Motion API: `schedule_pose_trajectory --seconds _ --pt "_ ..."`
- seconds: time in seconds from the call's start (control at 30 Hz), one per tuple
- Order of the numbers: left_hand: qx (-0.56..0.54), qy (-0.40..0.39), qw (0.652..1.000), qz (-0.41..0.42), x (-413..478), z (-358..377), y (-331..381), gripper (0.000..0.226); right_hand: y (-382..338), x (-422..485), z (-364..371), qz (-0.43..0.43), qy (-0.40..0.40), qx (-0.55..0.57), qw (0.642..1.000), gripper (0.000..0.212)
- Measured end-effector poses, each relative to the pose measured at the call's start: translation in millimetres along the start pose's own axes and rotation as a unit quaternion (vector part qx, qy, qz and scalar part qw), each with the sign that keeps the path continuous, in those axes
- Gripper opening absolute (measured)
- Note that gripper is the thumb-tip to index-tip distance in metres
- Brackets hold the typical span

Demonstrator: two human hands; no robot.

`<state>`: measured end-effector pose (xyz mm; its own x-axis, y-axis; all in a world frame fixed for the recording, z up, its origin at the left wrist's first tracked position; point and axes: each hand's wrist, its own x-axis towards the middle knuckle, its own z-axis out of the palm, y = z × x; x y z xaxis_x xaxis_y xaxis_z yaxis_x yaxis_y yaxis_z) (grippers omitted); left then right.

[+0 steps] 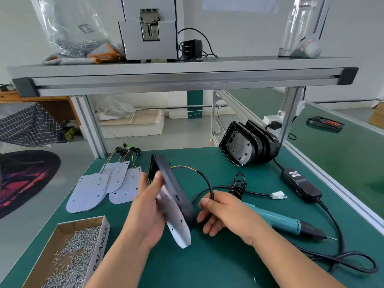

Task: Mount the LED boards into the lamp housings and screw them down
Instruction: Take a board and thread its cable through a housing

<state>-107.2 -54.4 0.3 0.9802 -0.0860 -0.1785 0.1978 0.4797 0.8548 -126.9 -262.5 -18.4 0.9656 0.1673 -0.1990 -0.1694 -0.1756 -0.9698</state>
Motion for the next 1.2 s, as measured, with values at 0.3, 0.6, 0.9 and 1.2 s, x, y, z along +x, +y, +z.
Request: schedule_pose_trajectory --seconds 0.3,0.6,0.9,1.2 --pt "0.101 0.05 0.994 0.006 12.2 -9.1 -13.7 0.088 -5.6 -3.8 -11.7 0.006 -0.029 -0.043 0.999 0.029" --pt "0.115 0.054 0.991 0.028 15.8 -12.4 -17.8 0.065 -18.4 -16.2 -20.3 -0.134 0.219 -0.345 0.903 0.046" --pt "0.17 0.059 0.982 0.047 18.3 -13.9 -24.2 0.051 0.8 -9.2 7.4 -0.173 0.098 -0.356 0.913 0.012" --pt "0.226 0.118 0.959 0.121 18.8 -10.4 -29.2 0.06 -0.6 -8.7 1.3 -0.121 0.079 -0.333 0.932 0.062"
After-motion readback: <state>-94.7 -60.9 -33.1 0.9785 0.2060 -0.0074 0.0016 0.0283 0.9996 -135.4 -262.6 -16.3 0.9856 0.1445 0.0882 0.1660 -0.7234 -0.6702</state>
